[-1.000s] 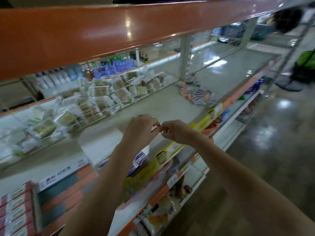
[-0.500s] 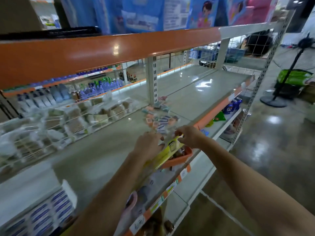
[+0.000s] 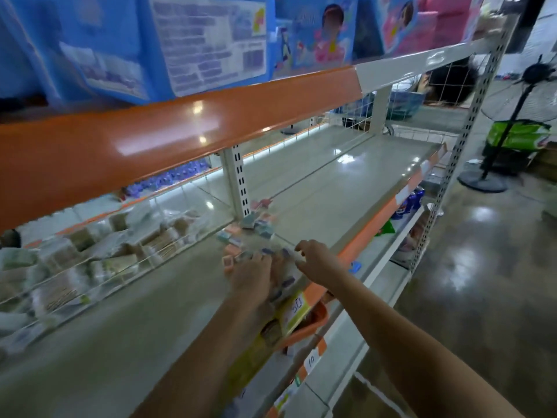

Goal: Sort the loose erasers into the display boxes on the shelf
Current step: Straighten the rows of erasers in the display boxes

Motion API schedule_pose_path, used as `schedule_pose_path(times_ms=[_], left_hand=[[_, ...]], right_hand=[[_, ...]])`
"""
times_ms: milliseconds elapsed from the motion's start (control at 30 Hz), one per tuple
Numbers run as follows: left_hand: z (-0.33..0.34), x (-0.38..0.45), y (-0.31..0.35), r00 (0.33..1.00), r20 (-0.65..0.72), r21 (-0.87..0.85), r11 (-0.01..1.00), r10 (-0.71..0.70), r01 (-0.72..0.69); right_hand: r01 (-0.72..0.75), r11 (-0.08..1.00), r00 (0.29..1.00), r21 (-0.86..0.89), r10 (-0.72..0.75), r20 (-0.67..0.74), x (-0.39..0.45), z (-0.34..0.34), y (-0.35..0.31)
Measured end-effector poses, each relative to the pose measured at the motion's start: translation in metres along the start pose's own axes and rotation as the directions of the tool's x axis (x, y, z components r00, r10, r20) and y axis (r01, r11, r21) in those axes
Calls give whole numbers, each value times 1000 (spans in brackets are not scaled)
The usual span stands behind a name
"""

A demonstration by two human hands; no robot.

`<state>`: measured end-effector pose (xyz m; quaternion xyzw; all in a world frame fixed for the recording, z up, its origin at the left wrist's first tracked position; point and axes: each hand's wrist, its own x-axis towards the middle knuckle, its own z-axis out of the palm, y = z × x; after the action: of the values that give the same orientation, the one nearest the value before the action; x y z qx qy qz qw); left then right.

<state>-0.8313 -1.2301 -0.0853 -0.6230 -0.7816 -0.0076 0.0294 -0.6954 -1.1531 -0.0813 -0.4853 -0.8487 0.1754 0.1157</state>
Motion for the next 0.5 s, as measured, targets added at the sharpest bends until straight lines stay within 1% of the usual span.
schedule_pose_path(times_ms=[200,333,500], left_hand=[[6,19,5,994,-104,-19,999,-44,42],[16,26,7,994,-107,-49,999,-14,9],[20,30,8,996,-84,-91,996,-29,21]], right_hand=[[-55,997,998,-53,57,21,28,13,-4],[-27,997,1000,-77,28,14,38,19,2],[30,999,999,-11,-30,17,45,17,20]])
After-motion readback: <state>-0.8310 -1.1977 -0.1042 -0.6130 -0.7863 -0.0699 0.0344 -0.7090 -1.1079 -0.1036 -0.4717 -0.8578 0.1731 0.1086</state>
